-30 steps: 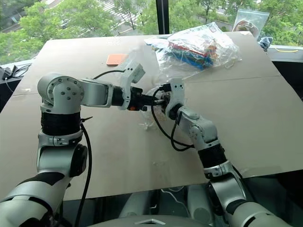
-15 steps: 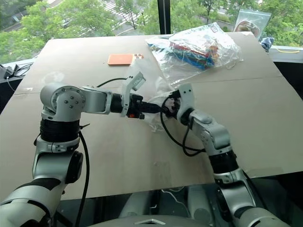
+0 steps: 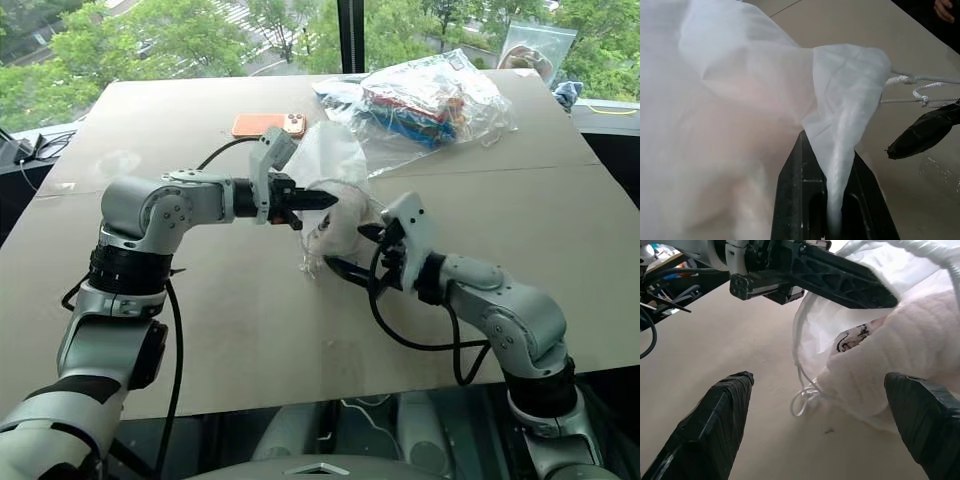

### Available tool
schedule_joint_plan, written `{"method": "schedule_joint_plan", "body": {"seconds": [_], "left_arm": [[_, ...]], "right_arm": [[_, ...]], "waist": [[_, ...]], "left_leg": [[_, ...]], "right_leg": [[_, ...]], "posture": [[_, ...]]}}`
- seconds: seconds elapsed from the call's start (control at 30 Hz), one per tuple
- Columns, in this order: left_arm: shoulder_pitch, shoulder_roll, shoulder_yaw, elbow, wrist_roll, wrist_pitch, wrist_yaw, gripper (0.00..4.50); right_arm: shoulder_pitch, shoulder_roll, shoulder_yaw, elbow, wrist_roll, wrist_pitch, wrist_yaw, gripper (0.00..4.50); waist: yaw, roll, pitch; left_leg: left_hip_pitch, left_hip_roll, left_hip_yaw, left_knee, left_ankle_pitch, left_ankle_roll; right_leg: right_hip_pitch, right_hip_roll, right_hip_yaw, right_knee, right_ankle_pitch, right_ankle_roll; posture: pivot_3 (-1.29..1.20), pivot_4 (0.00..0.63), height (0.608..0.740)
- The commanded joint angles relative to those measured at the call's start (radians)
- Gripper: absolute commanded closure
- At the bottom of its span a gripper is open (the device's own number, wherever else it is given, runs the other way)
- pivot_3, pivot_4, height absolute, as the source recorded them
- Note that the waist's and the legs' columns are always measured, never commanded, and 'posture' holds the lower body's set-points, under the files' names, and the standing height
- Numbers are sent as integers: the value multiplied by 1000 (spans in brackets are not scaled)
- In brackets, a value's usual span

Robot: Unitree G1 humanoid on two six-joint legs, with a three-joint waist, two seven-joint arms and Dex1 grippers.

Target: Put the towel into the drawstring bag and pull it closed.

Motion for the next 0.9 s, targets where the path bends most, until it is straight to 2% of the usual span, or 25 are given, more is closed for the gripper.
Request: {"method": "schedule_joint_plan", "body": {"seconds": [0.03,0.17,0.3,0.53,0.7,0.83,0.9], "left_arm": [[-46,4,24,0,1,-9,-31,4500],[-53,-34,20,-40,-17,4,-37,4500],[-46,-38,6,-73,-7,-2,-57,4500],[-29,-21,17,-96,5,4,-51,4500],[2,-6,24,-116,14,11,-31,4500],[18,-6,28,-135,12,14,-27,4500],[23,-3,26,-136,16,11,-28,4500]], "right_arm": [[10,-13,-32,-48,0,9,-40,20],[-2,102,-22,18,172,13,47,20],[-64,125,71,140,99,-74,149,20],[-77,33,140,174,-42,-209,240,20],[-17,-76,178,68,-106,-302,330,20],[37,-59,53,-4,83,-253,325,20],[48,-67,11,-18,110,-224,283,20]], "waist": [[1,0,0],[5,0,0],[3,0,0],[9,0,0],[9,0,0],[9,0,0],[11,0,0]], "left_leg": [[0,0,0,0,0,0],[0,0,0,0,0,0],[0,1,0,0,0,0],[0,0,0,2,0,0],[0,1,-1,2,0,0],[0,1,-1,2,0,0],[0,1,-1,2,0,0]], "right_leg": [[0,0,0,0,0,0],[0,0,0,0,0,0],[0,1,0,0,0,0],[0,1,-1,0,0,0],[0,1,-1,0,0,0],[0,1,-1,0,0,0],[1,1,-1,0,0,0]], "posture": [[0,150,740],[0,150,740],[0,150,740],[0,150,740],[0,150,740],[0,150,740],[0,150,740]]}}
